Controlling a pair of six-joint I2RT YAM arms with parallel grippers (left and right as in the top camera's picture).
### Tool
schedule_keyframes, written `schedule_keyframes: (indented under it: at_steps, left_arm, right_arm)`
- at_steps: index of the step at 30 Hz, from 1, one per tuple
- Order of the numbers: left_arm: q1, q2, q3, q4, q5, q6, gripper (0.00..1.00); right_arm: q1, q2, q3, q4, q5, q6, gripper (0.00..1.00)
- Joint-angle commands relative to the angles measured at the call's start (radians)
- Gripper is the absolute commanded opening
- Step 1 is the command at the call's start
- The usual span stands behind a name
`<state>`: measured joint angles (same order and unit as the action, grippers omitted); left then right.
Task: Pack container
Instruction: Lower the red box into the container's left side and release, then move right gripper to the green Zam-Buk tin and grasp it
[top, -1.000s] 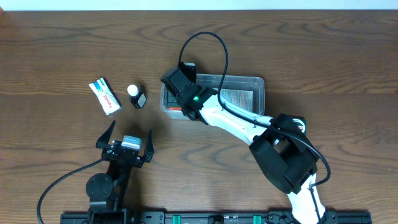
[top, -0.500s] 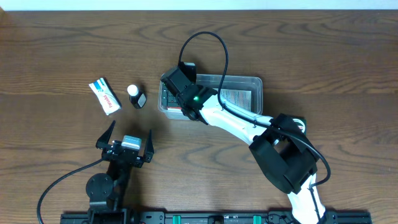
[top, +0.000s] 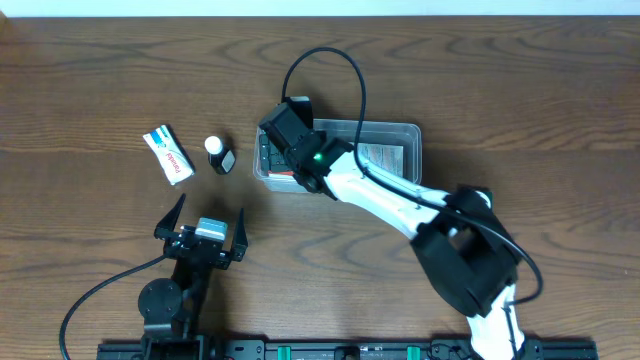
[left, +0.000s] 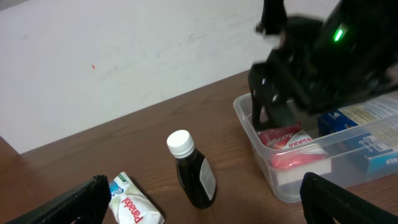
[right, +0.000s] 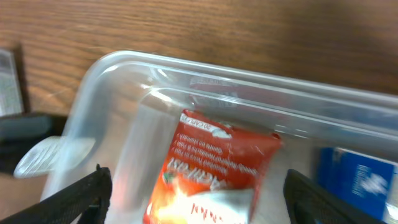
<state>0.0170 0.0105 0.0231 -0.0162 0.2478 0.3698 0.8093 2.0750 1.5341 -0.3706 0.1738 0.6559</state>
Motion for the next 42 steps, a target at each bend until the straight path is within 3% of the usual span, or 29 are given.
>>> schedule_keyframes:
  at_steps: [1,3,10,13,18,22,30,42]
  left_arm:
    - [0.004,-0.006,-0.019,-0.032,0.006,-0.002,0.98]
    - [0.004,-0.006,-0.019,-0.032,0.006,-0.002,0.98]
    - [0.004,-0.006,-0.019,-0.032,0.006,-0.002,0.98]
    - [0.004,-0.006,-0.019,-0.032,0.006,-0.002,0.98]
    - [0.004,-0.006,-0.019,-0.032,0.006,-0.002,0.98]
    - [0.004,-0.006,-0.019,-0.032,0.006,-0.002,0.98]
    - [0.004,-0.006,-0.019,-0.032,0.006,-0.002,0.98]
    - [0.004,-0.006,-0.019,-0.032,0.006,-0.002,0.98]
  right_arm:
    - [0.002,-0.124,0.007,-0.039,0.037,-0.084,0.95]
    - [-0.008,-0.192,0.007,-0.094,0.067,-0.129,0.99]
    - [-0.076,-0.446,0.007,-0.233,0.109,-0.291,0.99]
    - [-0.129,-0.552,0.007,-0.388,0.142,-0.387,0.99]
    - [-0.288,-0.632,0.007,-0.640,0.257,-0.232,0.99]
    - [-0.466,-0.618,-0.003,-0.772,0.212,-0.129,0.99]
    - [-0.683,-0.588,-0.180,-0.765,0.102,-0.229,0.99]
    - [-0.718,-0.588,-0.526,-0.585,0.006,-0.411,0.99]
